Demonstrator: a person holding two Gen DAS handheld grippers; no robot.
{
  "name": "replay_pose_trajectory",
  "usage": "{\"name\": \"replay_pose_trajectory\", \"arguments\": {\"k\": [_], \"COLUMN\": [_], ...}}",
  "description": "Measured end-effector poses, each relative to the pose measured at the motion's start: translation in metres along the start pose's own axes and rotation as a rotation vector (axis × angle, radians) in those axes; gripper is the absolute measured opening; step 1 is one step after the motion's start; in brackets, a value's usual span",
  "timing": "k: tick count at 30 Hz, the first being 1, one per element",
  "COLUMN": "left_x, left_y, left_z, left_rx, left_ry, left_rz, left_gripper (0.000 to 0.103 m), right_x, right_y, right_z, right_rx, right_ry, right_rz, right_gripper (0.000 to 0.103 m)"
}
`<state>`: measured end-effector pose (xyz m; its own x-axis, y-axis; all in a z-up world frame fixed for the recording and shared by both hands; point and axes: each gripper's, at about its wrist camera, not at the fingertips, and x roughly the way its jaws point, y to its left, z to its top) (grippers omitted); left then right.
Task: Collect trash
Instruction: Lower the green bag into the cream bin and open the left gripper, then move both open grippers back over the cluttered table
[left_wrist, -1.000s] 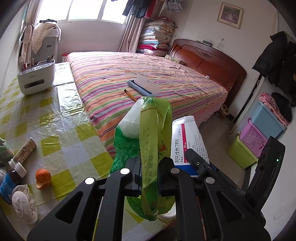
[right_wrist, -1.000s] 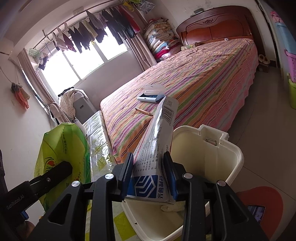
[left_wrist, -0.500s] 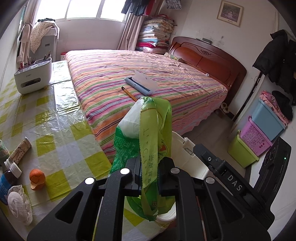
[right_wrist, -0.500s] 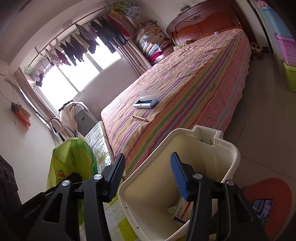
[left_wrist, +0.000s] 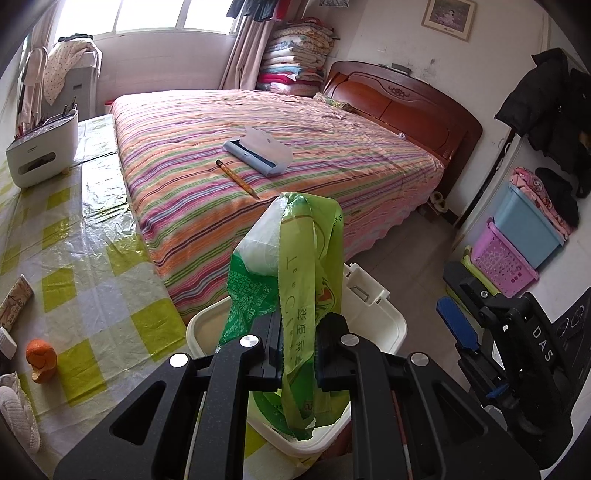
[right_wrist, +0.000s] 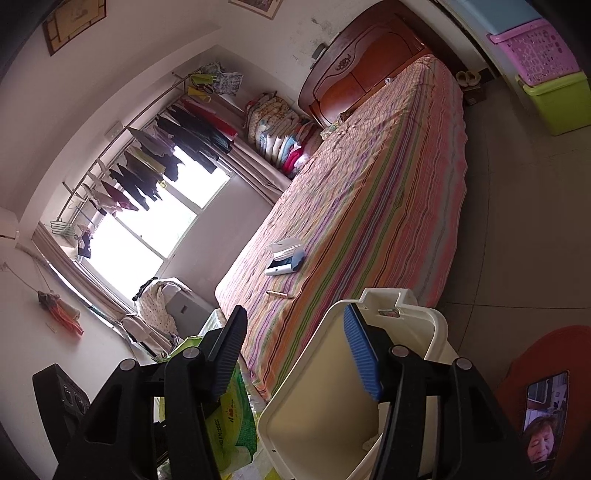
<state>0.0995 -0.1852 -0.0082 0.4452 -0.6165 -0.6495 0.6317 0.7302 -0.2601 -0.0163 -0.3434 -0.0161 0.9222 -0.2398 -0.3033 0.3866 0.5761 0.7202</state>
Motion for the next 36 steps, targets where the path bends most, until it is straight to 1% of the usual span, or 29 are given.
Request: {"name": "replay_pose_trajectory", "arguments": {"k": [4,5,8,9,10,11,12,13,15,18,20,22,24,26,29,33,36], "left_x": [0.008,0.009,0.01,0.009,0.008,0.006,0.002,-0.003,-0.015,-0.032,-0.043,-0.053,-0.061,-0.069,-0.081,-0.103,-0.122], "left_y": [-0.008,-0.01,-0.015,-0.016,-0.017,-0.017,-0.018,-0.019,-0.02,-0.015,-0.012,-0.007,-0.002,0.008,0.026,0.051,0.071], "left_z": [-0.002,-0.002,-0.005,-0.006,-0.006,-0.006,-0.007,-0.007,-0.007,-0.008,-0.011,-0.013,-0.016,-0.021,-0.026,-0.033,-0.038], "left_rx": [0.025,0.031,0.051,0.06,0.067,0.07,0.072,0.075,0.092,0.1,0.104,0.124,0.153,0.167,0.152,0.122,0.095], "left_ry": [0.009,0.01,0.007,0.006,-0.001,-0.016,-0.041,-0.07,-0.113,-0.137,-0.152,-0.166,-0.174,-0.174,-0.161,-0.169,-0.172], "left_rz": [-0.015,-0.013,-0.009,-0.008,-0.001,0.011,0.027,0.045,0.076,0.084,0.103,0.138,0.186,0.225,0.261,0.307,0.358], "left_gripper": [0.012,0.014,0.019,0.024,0.038,0.048,0.064,0.074,0.075,0.075,0.077,0.079,0.081,0.081,0.083,0.083,0.085], "right_x": [-0.003,-0.003,-0.003,-0.002,-0.002,-0.002,-0.002,-0.002,-0.002,-0.002,-0.002,0.0,0.002,0.003,0.007,0.014,0.02], "right_y": [-0.002,-0.003,-0.004,-0.004,-0.004,-0.004,-0.004,-0.004,-0.004,-0.004,0.0,0.006,0.013,0.021,0.033,0.048,0.06], "right_z": [0.001,0.001,0.001,0.001,0.001,0.001,0.001,0.001,0.001,0.0,-0.002,-0.005,-0.009,-0.014,-0.022,-0.035,-0.047], "right_rx": [0.004,0.009,0.014,0.016,0.017,0.015,0.014,0.015,0.016,0.012,0.004,-0.018,-0.044,-0.072,-0.105,-0.141,-0.178], "right_ry": [-0.021,-0.023,-0.025,-0.025,-0.026,-0.026,-0.027,-0.027,-0.027,-0.017,-0.006,0.012,0.024,0.035,0.058,0.103,0.14], "right_rz": [0.004,0.005,0.002,0.003,0.004,0.003,0.003,0.004,0.003,0.008,0.021,0.036,0.044,0.049,0.061,0.086,0.107], "right_gripper": [0.054,0.054,0.054,0.054,0.054,0.054,0.054,0.054,0.054,0.054,0.054,0.054,0.062,0.064,0.066,0.066,0.066]}}
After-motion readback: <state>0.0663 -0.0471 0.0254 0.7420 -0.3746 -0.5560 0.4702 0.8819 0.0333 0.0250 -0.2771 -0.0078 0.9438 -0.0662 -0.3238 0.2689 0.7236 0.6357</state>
